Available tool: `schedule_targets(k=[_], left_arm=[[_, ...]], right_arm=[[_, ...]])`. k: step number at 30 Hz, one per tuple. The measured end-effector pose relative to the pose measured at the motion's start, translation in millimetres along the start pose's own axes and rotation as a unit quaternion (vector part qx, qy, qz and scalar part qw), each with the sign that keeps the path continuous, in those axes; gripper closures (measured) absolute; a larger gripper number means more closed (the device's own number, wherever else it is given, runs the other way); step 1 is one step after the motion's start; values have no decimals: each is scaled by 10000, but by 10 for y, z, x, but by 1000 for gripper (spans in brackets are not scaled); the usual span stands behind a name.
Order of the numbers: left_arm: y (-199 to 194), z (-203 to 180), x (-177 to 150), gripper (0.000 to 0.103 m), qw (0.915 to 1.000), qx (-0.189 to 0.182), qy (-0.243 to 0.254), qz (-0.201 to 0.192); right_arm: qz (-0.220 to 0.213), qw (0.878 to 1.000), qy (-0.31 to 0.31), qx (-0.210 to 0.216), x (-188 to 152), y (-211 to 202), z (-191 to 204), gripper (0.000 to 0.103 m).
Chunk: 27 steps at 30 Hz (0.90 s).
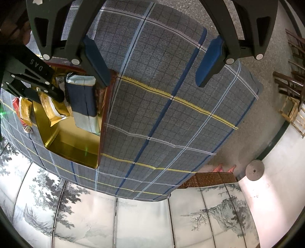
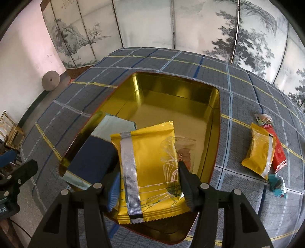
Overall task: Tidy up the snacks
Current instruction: 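Grasp the red snack packet with the right tool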
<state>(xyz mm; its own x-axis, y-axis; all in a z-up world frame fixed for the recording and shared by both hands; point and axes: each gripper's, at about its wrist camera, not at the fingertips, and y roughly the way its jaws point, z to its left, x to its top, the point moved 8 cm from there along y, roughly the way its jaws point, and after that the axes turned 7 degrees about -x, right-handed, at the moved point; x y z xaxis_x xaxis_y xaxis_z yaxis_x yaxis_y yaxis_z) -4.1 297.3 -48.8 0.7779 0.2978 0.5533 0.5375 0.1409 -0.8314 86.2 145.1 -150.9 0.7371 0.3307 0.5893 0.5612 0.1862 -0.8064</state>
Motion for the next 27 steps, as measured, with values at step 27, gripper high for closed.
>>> schedule_targets(k=[27], left_arm=[[-129, -524, 169, 14, 9990, -179, 381, -136]], right_arm=[[-601, 9964, 71, -598, 168, -443, -1555, 44]])
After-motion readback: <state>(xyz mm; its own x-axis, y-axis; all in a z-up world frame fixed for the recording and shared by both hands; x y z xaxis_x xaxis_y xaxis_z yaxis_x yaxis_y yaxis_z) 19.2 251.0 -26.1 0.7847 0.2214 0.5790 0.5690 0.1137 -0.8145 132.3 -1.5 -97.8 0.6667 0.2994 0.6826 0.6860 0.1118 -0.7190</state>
